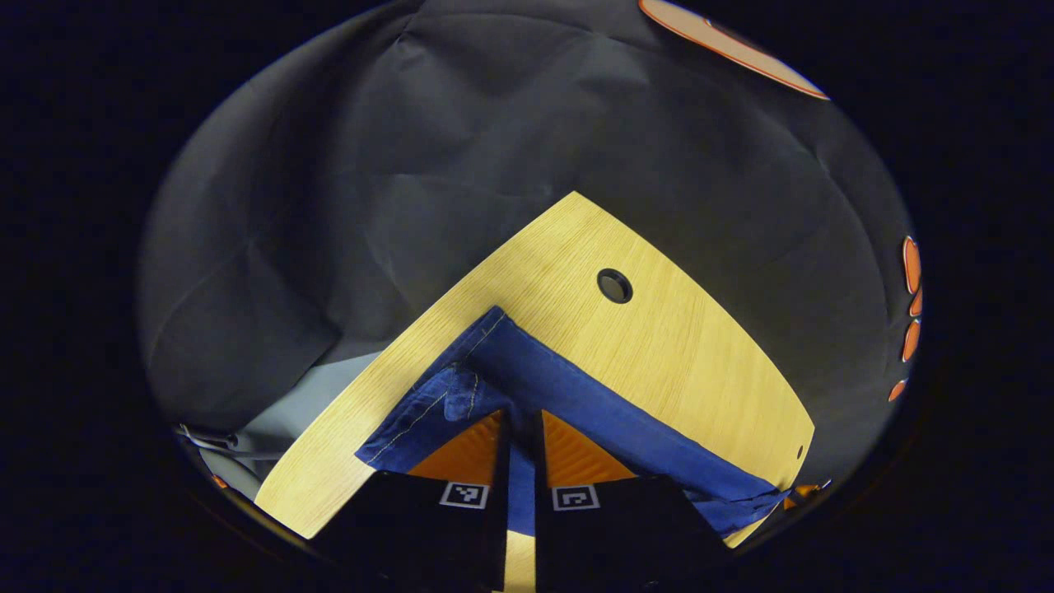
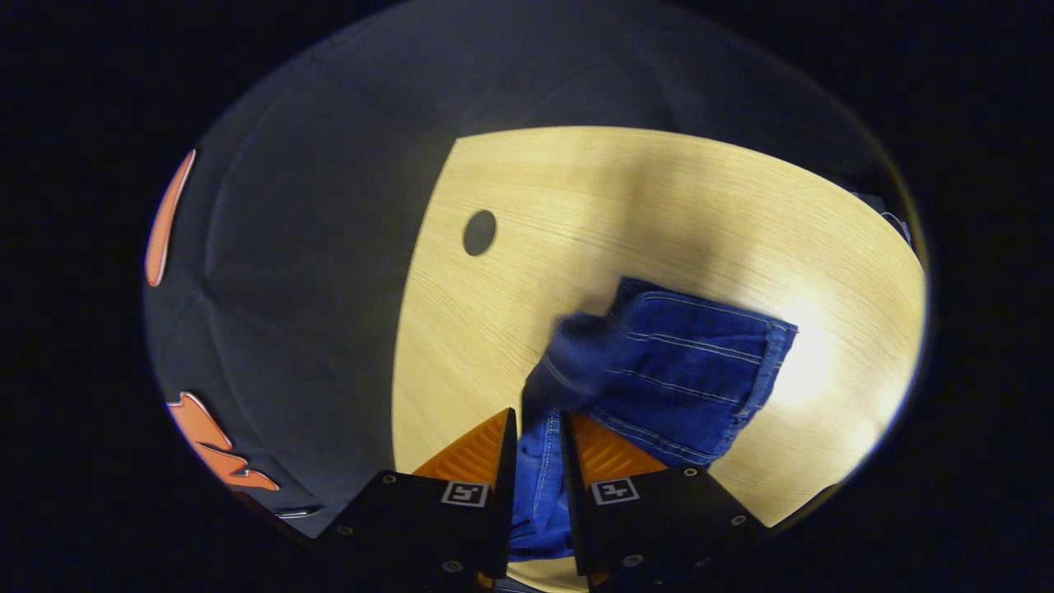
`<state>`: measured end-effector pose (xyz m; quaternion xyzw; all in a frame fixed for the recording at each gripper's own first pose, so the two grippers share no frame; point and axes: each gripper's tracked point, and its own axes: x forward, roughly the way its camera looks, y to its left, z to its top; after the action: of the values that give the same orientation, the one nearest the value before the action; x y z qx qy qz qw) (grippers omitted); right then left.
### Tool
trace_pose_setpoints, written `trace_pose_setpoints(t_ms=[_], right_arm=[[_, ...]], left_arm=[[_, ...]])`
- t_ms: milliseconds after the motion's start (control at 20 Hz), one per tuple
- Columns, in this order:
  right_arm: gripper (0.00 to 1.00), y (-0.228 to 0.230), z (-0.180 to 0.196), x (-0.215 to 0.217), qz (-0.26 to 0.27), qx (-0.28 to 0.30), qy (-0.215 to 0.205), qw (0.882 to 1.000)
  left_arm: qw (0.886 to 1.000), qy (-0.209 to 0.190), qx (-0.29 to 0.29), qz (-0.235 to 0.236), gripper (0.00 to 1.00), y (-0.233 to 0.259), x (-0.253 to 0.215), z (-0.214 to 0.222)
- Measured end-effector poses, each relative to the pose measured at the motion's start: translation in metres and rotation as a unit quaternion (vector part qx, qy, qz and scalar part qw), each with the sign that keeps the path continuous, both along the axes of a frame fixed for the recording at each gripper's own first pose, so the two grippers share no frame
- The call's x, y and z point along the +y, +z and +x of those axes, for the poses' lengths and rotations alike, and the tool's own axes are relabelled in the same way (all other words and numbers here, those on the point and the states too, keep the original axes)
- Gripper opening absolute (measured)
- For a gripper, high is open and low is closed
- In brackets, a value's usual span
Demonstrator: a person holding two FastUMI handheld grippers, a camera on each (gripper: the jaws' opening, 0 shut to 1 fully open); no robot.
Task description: Grasp the waist and the cuffs of the jeans and fold them to make the two legs overlap; first hold the waist and fold one-third of the jeans toward the cuffs, then hold the cuffs and fold the remaining one-third in the same direction to finish folding.
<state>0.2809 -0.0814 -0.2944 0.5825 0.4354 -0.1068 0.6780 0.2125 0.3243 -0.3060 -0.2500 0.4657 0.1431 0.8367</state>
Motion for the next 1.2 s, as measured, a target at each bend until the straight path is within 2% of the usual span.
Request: trace_pose_setpoints(t_ms=[50, 100, 200, 250, 350, 400, 450, 550, 750, 800, 850, 950, 1000, 1200], right_arm=[[0.23, 0.004, 0.002, -0.007, -0.008, -0.009, -0.004, 1.000], [0.36, 0.002, -0.005, -0.015, -0.020, -0.005, -0.001, 1.000], [0.40, -0.004, -0.020, -0.025, -0.049, 0.008, 0.013, 0.999], [0.50, -0.010, -0.030, -0.031, -0.065, 0.018, 0.021, 0.997], [0.65, -0.020, -0.048, -0.039, -0.098, 0.037, 0.041, 0.994], [0.81, -0.028, -0.056, -0.043, -0.112, 0.047, 0.049, 0.991], [0.89, -0.033, -0.063, -0.046, -0.122, 0.056, 0.056, 0.989], [0.96, -0.047, -0.072, -0.046, -0.136, 0.072, 0.068, 0.986], [0.99, -0.067, -0.080, -0.044, -0.144, 0.096, 0.086, 0.981], [0.99, -0.070, -0.079, -0.045, -0.144, 0.099, 0.086, 0.981], [0.99, -0.074, -0.077, -0.047, -0.146, 0.101, 0.086, 0.980], [0.99, -0.074, -0.078, -0.048, -0.145, 0.104, 0.087, 0.980], [0.99, -0.075, -0.079, -0.047, -0.142, 0.105, 0.089, 0.980], [0.98, -0.071, -0.104, -0.049, -0.155, 0.111, 0.130, 0.973]], left_arm=[[1.000, 0.002, -0.007, 0.001, 0.13, 0.001, 0.001, 0.005], [1.000, 0.003, -0.005, 0.006, 0.21, 0.003, 0.002, 0.002], [1.000, -0.004, -0.006, 0.024, 0.21, 0.007, 0.004, 0.002], [0.999, -0.014, -0.009, 0.035, 0.28, 0.011, 0.004, 0.003], [0.997, -0.040, -0.009, 0.061, 0.28, 0.020, 0.003, 0.003], [0.996, -0.054, -0.011, 0.066, 0.28, 0.023, -0.001, 0.002], [0.995, -0.068, -0.001, 0.073, 0.52, 0.024, -0.004, 0.001], [0.994, -0.084, -0.009, 0.070, 1.00, 0.040, -0.017, -0.002], [0.993, -0.092, -0.010, 0.070, 0.95, 0.054, -0.027, -0.013], [0.993, -0.094, -0.001, 0.069, 1.00, 0.056, -0.033, -0.022], [0.992, -0.100, 0.006, 0.081, 0.95, 0.062, -0.033, -0.030], [0.984, -0.128, 0.016, 0.122, 0.98, 0.067, -0.033, -0.043], [0.982, -0.143, 0.023, 0.125, 0.98, 0.067, -0.039, -0.049], [0.983, -0.152, 0.026, 0.096, 1.00, 0.070, -0.062, -0.069]])
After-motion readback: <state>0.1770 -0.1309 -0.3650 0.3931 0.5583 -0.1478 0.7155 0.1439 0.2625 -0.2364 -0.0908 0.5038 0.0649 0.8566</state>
